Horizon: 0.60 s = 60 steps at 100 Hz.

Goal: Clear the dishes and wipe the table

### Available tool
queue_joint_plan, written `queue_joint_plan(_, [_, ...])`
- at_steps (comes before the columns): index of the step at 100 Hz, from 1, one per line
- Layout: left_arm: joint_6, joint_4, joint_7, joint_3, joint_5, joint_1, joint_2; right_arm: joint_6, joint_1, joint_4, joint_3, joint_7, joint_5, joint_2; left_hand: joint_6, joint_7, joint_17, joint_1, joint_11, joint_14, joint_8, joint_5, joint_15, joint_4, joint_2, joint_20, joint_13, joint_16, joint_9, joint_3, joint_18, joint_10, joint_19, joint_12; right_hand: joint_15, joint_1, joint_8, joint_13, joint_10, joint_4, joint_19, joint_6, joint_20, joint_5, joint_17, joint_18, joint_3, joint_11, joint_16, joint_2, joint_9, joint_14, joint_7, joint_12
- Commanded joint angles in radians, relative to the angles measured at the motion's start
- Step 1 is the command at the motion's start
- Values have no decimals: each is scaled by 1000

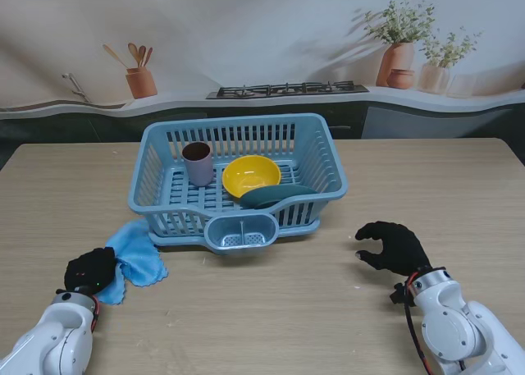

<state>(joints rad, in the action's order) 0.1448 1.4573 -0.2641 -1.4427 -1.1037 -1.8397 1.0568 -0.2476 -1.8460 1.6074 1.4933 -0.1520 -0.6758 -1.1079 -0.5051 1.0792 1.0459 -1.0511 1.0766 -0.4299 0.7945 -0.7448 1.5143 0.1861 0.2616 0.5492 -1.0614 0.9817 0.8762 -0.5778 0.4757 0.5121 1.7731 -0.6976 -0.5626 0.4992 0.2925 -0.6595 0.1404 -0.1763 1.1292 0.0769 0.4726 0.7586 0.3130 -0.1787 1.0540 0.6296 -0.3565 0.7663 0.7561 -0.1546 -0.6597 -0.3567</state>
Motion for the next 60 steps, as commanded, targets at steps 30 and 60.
queue_joint_plan(30, [3, -201, 7, 90, 46, 181, 4, 11, 1, -2, -5, 6, -3, -5, 221, -31, 22, -158, 9, -16, -95, -8, 36, -44, 142, -12, -30, 1, -17, -21, -102, 73, 257, 14, -2, -10, 4, 26, -9, 20, 11, 8, -4, -21, -12, -10, -7, -4, -2, 1, -18, 15, -1, 10])
queue_joint_plan(60, [78, -146, -20, 87, 30, 103, 11, 6, 2, -5, -5, 10, 1, -5, 213, -29, 22, -162, 12, -19, -102, -7, 36, -44, 141, -13, -31, -2, -19, -22, -103, 80, 258, 18, -1, -7, 3, 26, -8, 20, 10, 6, -4, -21, -13, -6, -6, -6, -2, 4, -18, 15, 0, 11])
